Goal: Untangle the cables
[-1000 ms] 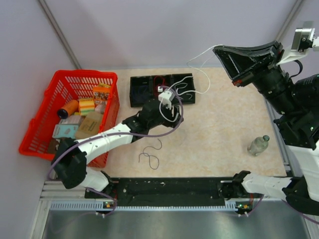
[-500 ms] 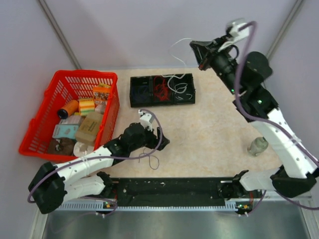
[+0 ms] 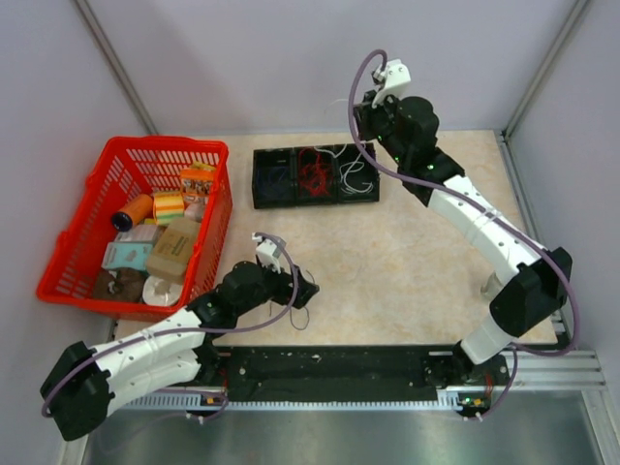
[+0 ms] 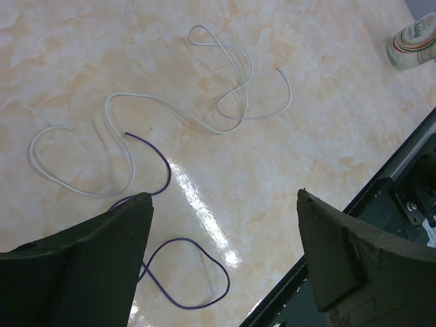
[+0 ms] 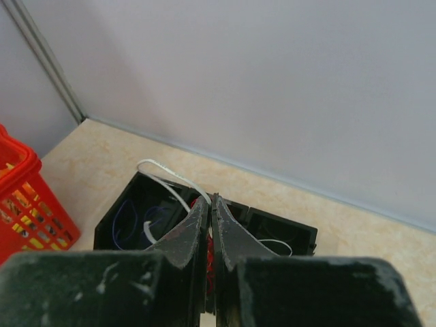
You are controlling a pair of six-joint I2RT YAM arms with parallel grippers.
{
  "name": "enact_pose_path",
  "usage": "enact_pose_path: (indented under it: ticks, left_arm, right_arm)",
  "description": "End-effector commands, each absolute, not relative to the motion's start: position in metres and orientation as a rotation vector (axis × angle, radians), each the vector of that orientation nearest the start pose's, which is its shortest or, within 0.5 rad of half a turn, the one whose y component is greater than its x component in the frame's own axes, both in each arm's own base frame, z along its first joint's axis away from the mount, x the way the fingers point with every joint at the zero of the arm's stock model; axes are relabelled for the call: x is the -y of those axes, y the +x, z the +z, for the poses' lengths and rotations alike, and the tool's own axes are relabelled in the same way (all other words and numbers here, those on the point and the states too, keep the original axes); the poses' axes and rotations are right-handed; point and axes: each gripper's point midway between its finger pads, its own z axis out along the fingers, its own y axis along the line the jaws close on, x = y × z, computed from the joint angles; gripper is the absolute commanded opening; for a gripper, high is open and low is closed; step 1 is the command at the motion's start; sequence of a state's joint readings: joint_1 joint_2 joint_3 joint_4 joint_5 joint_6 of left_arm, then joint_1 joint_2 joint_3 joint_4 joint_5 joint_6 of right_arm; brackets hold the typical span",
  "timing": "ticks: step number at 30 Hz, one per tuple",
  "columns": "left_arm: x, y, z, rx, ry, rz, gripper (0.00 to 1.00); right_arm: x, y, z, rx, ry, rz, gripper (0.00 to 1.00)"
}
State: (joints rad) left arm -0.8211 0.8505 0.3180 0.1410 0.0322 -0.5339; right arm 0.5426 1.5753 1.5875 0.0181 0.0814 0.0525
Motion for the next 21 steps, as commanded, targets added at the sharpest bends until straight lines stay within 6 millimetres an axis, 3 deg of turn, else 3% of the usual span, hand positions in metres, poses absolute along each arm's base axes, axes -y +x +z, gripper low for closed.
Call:
enact_pose_path:
  ticks: [1,7,11,14,17,21]
  left_arm:
    - [0.247,0.193,0.134,-1.938,0.303,-0.953,0.90]
    - [0.248,0.194,0.133,-1.939,0.309,-0.954,0.91]
    - [0.247,0.197,0.141,-1.920,0.295,-0.945,0.91]
    - [0.251,0.206,0.164,-1.852,0.328,-0.927,0.92]
    - [0.251,0.233,0.194,-1.793,0.316,-0.817,0.97]
    - [0.266,0.264,0.239,-1.730,0.369,-0.740,0.97]
  right_arm:
    - [-0.253,0.461,0.412,-1.450,-0.307,0.365,0.00]
    - [-0.247,0.478,0.371,-1.502,-0.314,0.285,0.00]
    - [-0.246,0.489,0.358,-1.522,-0.325,0.247,0.00]
    - [-0.242,0.497,0.352,-1.538,-0.319,0.236,0.00]
    - [-0.235,0.499,0.360,-1.537,-0.297,0.245,0.00]
    - [-0.229,0.497,0.377,-1.519,-0.281,0.272,0.00]
